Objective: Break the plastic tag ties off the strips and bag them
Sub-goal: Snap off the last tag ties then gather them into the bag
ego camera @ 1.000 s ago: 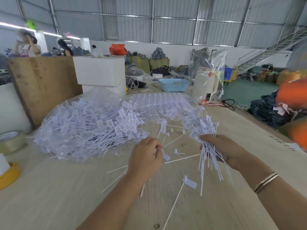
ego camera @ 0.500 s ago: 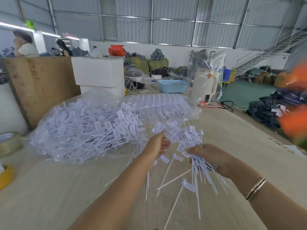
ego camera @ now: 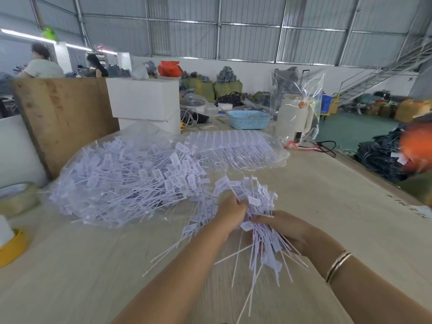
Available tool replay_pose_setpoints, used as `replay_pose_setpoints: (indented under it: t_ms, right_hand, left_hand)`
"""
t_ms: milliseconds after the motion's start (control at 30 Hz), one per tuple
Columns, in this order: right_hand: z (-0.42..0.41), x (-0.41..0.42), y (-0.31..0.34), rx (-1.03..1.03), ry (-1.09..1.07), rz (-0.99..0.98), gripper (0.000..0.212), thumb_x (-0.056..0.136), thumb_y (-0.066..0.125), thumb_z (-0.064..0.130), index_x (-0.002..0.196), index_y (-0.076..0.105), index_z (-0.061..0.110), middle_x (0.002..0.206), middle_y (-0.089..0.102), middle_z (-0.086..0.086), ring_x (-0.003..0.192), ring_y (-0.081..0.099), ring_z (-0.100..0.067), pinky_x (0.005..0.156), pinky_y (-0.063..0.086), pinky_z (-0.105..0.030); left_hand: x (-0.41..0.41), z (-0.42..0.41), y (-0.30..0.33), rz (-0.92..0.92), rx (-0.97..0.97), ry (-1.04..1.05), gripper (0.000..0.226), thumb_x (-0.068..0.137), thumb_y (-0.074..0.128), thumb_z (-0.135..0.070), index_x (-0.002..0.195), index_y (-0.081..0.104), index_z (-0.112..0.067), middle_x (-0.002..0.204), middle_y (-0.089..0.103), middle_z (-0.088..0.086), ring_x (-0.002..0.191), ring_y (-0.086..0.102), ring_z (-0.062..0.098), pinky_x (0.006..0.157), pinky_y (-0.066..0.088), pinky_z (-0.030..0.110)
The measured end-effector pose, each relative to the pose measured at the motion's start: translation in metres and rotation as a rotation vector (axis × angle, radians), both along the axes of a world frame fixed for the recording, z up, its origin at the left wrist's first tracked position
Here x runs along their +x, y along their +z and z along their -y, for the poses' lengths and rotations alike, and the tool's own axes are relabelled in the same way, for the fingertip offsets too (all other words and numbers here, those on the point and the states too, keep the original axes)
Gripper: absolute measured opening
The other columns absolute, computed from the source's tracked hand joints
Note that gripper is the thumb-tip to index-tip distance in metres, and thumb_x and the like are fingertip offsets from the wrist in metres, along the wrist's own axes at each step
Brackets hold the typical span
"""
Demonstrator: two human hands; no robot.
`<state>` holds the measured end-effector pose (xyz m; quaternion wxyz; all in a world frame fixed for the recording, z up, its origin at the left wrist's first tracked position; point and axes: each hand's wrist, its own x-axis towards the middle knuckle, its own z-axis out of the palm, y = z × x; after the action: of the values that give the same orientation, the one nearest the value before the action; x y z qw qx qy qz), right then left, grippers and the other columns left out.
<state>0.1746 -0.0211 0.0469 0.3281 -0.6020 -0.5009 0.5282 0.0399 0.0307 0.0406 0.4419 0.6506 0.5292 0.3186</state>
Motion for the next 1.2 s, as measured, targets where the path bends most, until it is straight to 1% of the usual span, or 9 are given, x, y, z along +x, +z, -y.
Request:
replay_pose_setpoints:
  t_ms: [100, 200, 400, 567, 700, 800, 1000, 1100, 1200]
  right_hand:
    - [-0.001, 0.006, 0.004, 0.004, -0.012, -0.049, 0.027, 0.088, 0.061, 0.021, 0.11, 0.065, 0.006, 0.1, 0.071, -0.012, 0.09, 0.068, -0.028, 0.085, 0.053, -0.041]
    - [0.0, 0.027, 0.016, 0.024, -0.083, -0.094, 0.028, 0.088, 0.061, 0.023, 0.106, 0.066, 0.001, 0.083, 0.069, -0.012, 0.071, 0.064, -0.028, 0.067, 0.053, -0.032]
    - [0.003, 0.036, 0.024, 0.034, -0.106, -0.165, 0.023, 0.092, 0.056, 0.019, 0.086, 0.069, 0.001, 0.068, 0.068, -0.014, 0.055, 0.065, -0.022, 0.048, 0.052, -0.025]
    - [-0.001, 0.045, 0.045, 0.108, -0.178, -0.136, 0.022, 0.091, 0.057, 0.023, 0.087, 0.067, 0.003, 0.062, 0.068, -0.01, 0.05, 0.064, -0.018, 0.044, 0.049, -0.021]
    - [-0.006, 0.049, 0.064, 0.144, -0.183, -0.175, 0.024, 0.09, 0.058, 0.024, 0.094, 0.065, 0.002, 0.064, 0.068, -0.01, 0.05, 0.064, -0.017, 0.044, 0.049, -0.021]
    - [-0.008, 0.042, 0.074, 0.162, -0.136, -0.188, 0.022, 0.09, 0.058, 0.024, 0.09, 0.065, 0.003, 0.064, 0.068, -0.01, 0.051, 0.065, -0.018, 0.044, 0.049, -0.021]
    - [-0.01, 0.025, 0.065, 0.137, -0.022, -0.153, 0.019, 0.089, 0.058, 0.02, 0.084, 0.068, 0.004, 0.067, 0.067, -0.011, 0.055, 0.065, -0.021, 0.049, 0.051, -0.023]
    - [-0.012, 0.018, 0.053, 0.105, 0.015, -0.122, 0.018, 0.087, 0.062, 0.024, 0.086, 0.07, 0.009, 0.075, 0.069, -0.011, 0.062, 0.066, -0.022, 0.06, 0.053, -0.03]
    - [-0.011, 0.014, 0.05, 0.102, 0.006, -0.096, 0.019, 0.086, 0.061, 0.024, 0.084, 0.071, 0.008, 0.074, 0.069, -0.012, 0.061, 0.066, -0.022, 0.056, 0.052, -0.027]
  left_hand:
    - [-0.006, 0.001, 0.002, 0.014, 0.058, -0.05, 0.045, 0.1, 0.034, -0.035, 0.138, 0.038, -0.011, 0.13, 0.05, 0.008, 0.108, 0.056, 0.021, 0.088, 0.046, 0.028]
    - [-0.022, 0.006, -0.002, -0.002, 0.186, -0.134, 0.053, 0.101, 0.034, -0.031, 0.15, 0.015, -0.023, 0.156, 0.016, 0.0, 0.137, 0.03, 0.018, 0.097, 0.026, 0.024]
    - [-0.031, 0.016, -0.028, -0.453, 0.454, -0.409, 0.048, 0.098, 0.045, -0.03, 0.144, 0.036, -0.018, 0.136, 0.049, 0.007, 0.122, 0.047, 0.026, 0.101, 0.038, 0.036]
    - [-0.037, 0.017, -0.042, -0.617, 0.565, -0.26, 0.054, 0.097, 0.036, -0.036, 0.147, 0.022, -0.024, 0.142, 0.039, -0.002, 0.131, 0.031, 0.021, 0.106, 0.019, 0.036]
    - [-0.038, 0.02, -0.046, -0.825, 0.721, -0.212, 0.038, 0.097, 0.03, -0.03, 0.13, 0.049, -0.024, 0.134, 0.045, -0.006, 0.128, 0.029, 0.019, 0.099, 0.008, 0.034]
    - [-0.036, 0.025, -0.038, -0.78, 0.755, -0.213, 0.038, 0.094, 0.03, -0.027, 0.122, 0.056, -0.024, 0.129, 0.051, -0.008, 0.126, 0.033, 0.014, 0.102, 0.004, 0.032]
    - [-0.047, 0.018, -0.01, -0.199, 0.734, 0.267, 0.041, 0.074, 0.063, -0.011, 0.114, 0.052, -0.011, 0.114, 0.051, 0.003, 0.104, 0.051, 0.021, 0.091, 0.04, 0.034]
    - [-0.045, 0.017, -0.008, -0.227, 0.568, 0.1, 0.061, 0.082, 0.065, -0.031, 0.134, 0.035, -0.017, 0.122, 0.054, -0.003, 0.111, 0.052, 0.015, 0.099, 0.035, 0.033]
    - [-0.042, 0.014, -0.013, -0.441, 0.645, 0.038, 0.029, 0.095, 0.045, -0.028, 0.124, 0.048, -0.022, 0.098, 0.069, -0.003, 0.097, 0.063, 0.019, 0.087, 0.035, 0.03]
